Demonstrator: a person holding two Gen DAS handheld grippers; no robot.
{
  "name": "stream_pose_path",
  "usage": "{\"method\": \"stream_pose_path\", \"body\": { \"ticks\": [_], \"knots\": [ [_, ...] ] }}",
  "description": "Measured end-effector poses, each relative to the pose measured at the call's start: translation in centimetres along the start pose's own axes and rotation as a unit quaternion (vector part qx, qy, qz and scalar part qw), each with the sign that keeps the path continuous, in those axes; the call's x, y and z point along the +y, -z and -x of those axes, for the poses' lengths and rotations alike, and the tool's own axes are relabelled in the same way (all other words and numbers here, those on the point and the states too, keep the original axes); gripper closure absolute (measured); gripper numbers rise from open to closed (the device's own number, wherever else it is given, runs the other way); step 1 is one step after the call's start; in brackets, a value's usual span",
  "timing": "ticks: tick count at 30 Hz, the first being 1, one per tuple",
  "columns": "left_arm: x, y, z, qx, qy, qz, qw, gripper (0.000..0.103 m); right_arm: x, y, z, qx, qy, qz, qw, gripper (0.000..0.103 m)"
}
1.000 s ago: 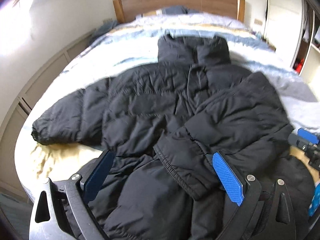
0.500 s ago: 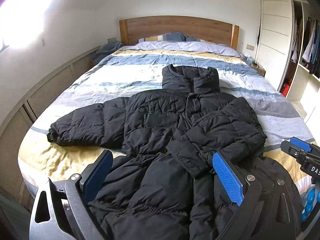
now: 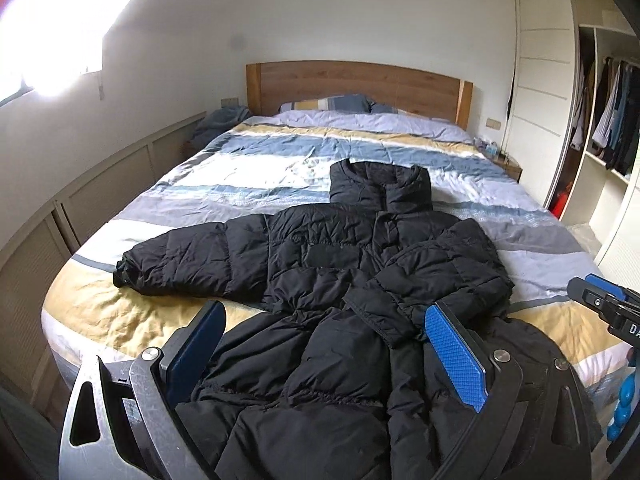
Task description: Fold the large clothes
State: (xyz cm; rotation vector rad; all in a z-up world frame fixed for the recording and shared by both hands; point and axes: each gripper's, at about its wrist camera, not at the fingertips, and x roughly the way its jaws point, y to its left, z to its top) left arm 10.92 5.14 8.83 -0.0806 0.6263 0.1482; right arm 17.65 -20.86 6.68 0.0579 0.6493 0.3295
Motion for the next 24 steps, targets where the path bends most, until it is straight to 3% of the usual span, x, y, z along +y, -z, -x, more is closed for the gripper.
{"method": "stream_pose_path", "body": {
  "ticks": [12, 24],
  "knots": [
    [4.1, 0.3, 2.2, -0.024, 0.025, 0.033, 0.9989, 0.004, 1.7, 0.0, 0.6, 0.002, 0.03, -0.013, 0.999, 0.042],
    [10.6, 0.8, 2.1, -0.019, 0.044, 0.073, 0.9962, 0.004, 4.5, -0.7, -0.4, 0.015, 0.068, -0.009, 0.998, 0.042]
  ]
}}
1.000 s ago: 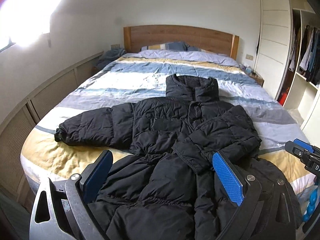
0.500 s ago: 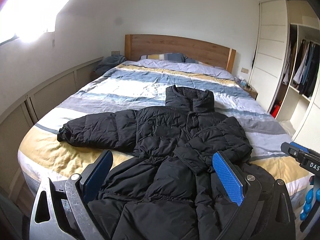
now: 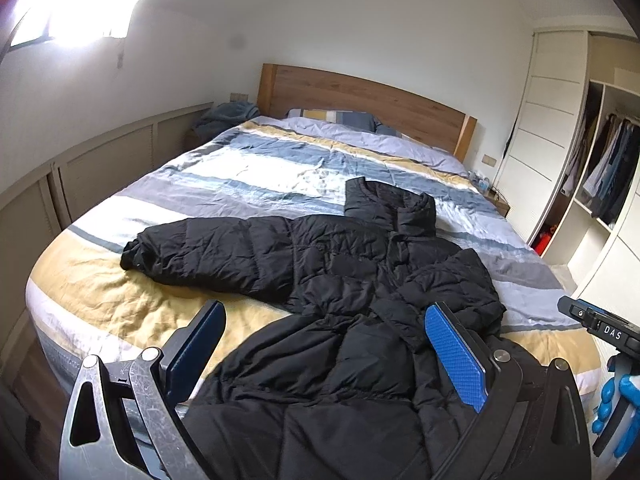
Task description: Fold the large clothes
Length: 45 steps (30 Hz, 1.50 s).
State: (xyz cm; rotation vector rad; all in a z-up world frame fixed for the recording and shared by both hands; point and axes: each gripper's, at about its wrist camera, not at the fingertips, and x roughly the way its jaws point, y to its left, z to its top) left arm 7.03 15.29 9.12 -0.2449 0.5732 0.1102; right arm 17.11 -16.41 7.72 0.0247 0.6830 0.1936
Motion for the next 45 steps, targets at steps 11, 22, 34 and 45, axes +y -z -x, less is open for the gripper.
{"method": "stream_pose_path", "body": {
  "ticks": [11, 22, 34, 45],
  "knots": [
    [8.3, -0.4, 0.1, -0.002, -0.035, 0.043, 0.9985, 0.004, 3.2, -1.3, -2.0, 0.014, 0.002, 0.004, 1.0, 0.042],
    [14.8, -1.5, -0.7, -0.008, -0.099, 0.049, 0.9939, 0.004, 4.8, -2.6, -5.4, 0.025, -0.007, -0.016, 1.0, 0.042],
    [19.6, -2.3, -5.9, 0.045, -0.134, 0.059, 0.9881, 0.005, 5.7, -2.2, -8.8, 0.053, -0.006, -0.005, 0.999, 0.042],
    [30.4, -3.0, -12.8, 0.08, -0.031, 0.222, 0.9712, 0.004, 4.1, -1.5, -10.9, 0.075, 0.011, -0.011, 0.997, 0.042]
  ]
}}
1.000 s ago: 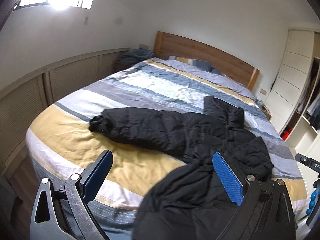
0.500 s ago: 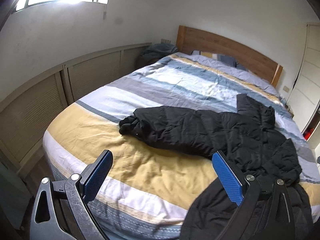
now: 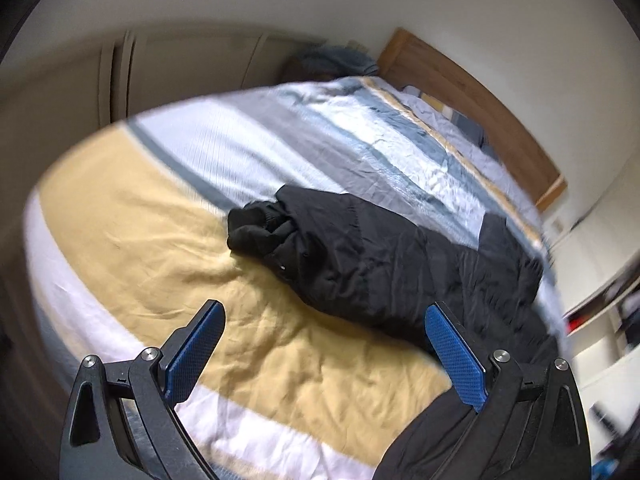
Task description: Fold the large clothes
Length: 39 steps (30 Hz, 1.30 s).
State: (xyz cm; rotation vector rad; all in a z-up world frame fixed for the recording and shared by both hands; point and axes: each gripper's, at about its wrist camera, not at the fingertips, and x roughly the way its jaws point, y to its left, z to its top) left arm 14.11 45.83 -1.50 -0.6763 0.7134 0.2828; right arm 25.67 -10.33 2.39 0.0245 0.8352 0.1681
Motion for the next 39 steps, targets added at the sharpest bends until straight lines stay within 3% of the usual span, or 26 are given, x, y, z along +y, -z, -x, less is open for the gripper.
{"method": "stream_pose_path", "body": {
  "ticks": [4, 7, 15, 18, 20, 22, 28, 39],
  "knots": [
    [3.4, -1.2, -3.6, 0.042, 0.079, 0.078, 0.9929, 0.004, -1.1, 0.2, -0.8, 0.006, 0.003, -0.011, 1.0, 0.042],
    [4.5, -1.5, -6.4, 0.063, 0.111, 0.125, 0.984, 0.005, -1.9, 0.3, -1.3, 0.012, 0.009, -0.017, 1.0, 0.042],
    [4.4, -3.5, -12.5, 0.096, 0.094, 0.163, 0.9774, 0.019, -4.1, 0.3, -0.6, 0.009, 0.034, -0.021, 0.999, 0.042],
    [4.7, -4.0, -14.1, 0.112, 0.086, 0.176, 0.9742, 0.036, -5.2, 0.4, -0.2, 0.008, 0.043, -0.031, 0.999, 0.042],
    [5.0, -3.9, -15.1, 0.127, 0.091, 0.189, 0.9696, 0.068, -5.7, 0.6, 0.0, 0.008, 0.048, -0.037, 0.998, 0.042],
    [5.3, -3.7, -15.6, 0.135, 0.101, 0.198, 0.9656, 0.079, -6.2, 0.9, 0.3, 0.007, 0.051, -0.041, 0.998, 0.042],
    [3.6, -4.2, -13.9, 0.118, 0.097, 0.164, 0.9747, 0.093, -6.8, 1.2, 1.4, -0.001, 0.048, -0.043, 0.998, 0.042],
    [-6.5, -6.1, -7.3, 0.072, 0.079, 0.037, 0.9936, 0.095, -8.4, 2.2, 5.2, -0.042, 0.02, -0.059, 0.997, 0.042]
  ]
}}
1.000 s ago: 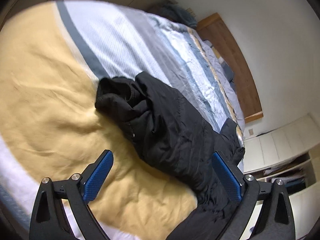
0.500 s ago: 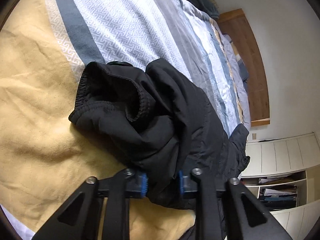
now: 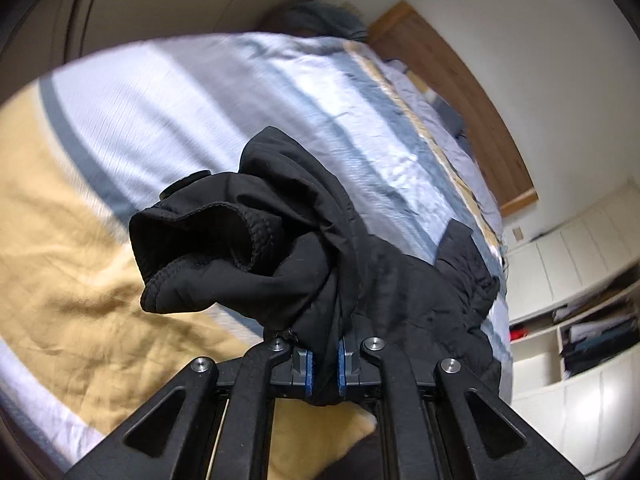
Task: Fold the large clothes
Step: 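Grasp the sleeve cuff with the left tool and fold it across the coat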
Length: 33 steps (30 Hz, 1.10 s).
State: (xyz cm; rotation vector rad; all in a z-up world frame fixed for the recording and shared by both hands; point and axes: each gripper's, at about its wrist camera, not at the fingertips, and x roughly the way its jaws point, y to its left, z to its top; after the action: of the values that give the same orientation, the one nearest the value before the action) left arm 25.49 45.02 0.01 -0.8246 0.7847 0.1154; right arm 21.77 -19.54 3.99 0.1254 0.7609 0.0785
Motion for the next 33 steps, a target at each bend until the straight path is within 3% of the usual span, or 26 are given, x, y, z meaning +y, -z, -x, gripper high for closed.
{"method": "stream_pose_path", "body": {
  "ticks": [7, 13, 22, 29, 33],
  "knots": [
    [-10.0, 1.7, 3.5, -0.016, -0.007, -0.087, 0.9961, 0.095, -2.2, 0.6, 2.7, -0.03, -0.012, -0.006, 0.999, 0.042],
    [-18.6, 4.7, 4.0, -0.017, -0.007, -0.152, 0.9882, 0.095, -4.8, 1.4, 4.8, -0.055, -0.031, -0.008, 0.998, 0.042],
    [-28.7, 12.9, -2.3, 0.032, 0.001, -0.235, 0.9714, 0.096, -11.0, 3.4, 7.2, -0.08, -0.025, -0.042, 0.996, 0.042],
    [-32.2, 20.4, -7.6, 0.08, -0.016, -0.291, 0.9531, 0.096, -16.7, 5.8, 7.6, -0.074, -0.006, -0.093, 0.993, 0.042],
    [-32.5, 24.7, -11.2, 0.112, -0.045, -0.33, 0.9364, 0.096, -19.1, 7.1, 7.8, -0.069, 0.005, -0.118, 0.991, 0.042]
  ]
}}
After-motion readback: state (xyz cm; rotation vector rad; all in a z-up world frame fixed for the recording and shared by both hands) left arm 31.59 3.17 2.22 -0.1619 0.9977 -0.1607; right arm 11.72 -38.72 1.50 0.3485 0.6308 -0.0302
